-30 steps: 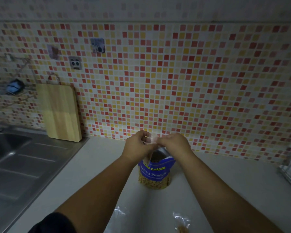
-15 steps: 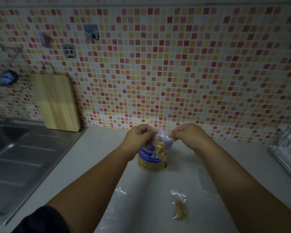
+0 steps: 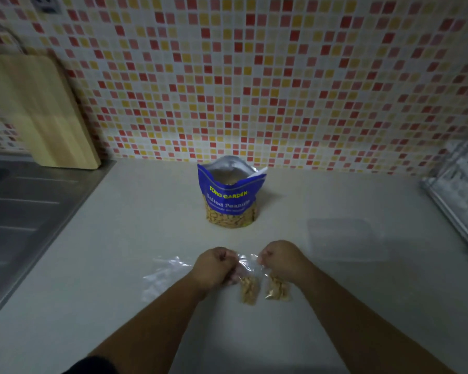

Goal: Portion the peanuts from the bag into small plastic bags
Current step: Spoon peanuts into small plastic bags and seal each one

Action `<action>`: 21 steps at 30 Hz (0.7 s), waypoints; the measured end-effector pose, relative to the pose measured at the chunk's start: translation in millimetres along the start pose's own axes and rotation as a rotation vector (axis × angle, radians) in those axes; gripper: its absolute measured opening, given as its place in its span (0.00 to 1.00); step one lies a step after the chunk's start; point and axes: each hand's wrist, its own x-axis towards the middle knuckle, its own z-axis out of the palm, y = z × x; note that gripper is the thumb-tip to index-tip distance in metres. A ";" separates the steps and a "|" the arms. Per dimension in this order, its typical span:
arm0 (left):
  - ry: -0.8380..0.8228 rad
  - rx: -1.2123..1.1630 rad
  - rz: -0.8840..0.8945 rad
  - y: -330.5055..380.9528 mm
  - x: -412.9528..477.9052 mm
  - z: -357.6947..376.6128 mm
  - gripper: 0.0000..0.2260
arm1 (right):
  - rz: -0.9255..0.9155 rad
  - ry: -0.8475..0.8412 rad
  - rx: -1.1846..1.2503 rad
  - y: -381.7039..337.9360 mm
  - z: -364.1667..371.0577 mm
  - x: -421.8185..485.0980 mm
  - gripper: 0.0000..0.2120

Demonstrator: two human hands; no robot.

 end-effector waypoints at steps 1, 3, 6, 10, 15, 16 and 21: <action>0.019 0.015 -0.012 -3.0 2.6 2.8 0.06 | -0.020 0.038 -0.048 3.0 4.7 1.8 0.09; 0.078 0.096 0.009 -6.2 7.4 7.7 0.06 | -0.074 0.129 -0.142 9.2 13.1 4.0 0.09; 0.203 0.460 0.153 -8.9 13.8 12.0 0.07 | -0.172 0.268 -0.303 16.5 23.7 7.4 0.09; 0.260 0.642 0.222 -13.0 17.4 13.9 0.10 | -0.207 0.344 -0.437 21.4 30.5 7.2 0.10; 0.275 0.650 0.197 -14.6 16.9 16.4 0.05 | -0.179 0.472 -0.409 22.8 38.9 6.1 0.05; 0.277 0.646 0.190 -14.2 16.5 16.4 0.04 | -0.173 0.460 -0.383 21.6 38.4 5.3 0.08; 0.348 0.597 0.202 -7.1 13.2 -1.5 0.05 | -0.176 0.470 -0.245 17.5 34.7 8.5 0.13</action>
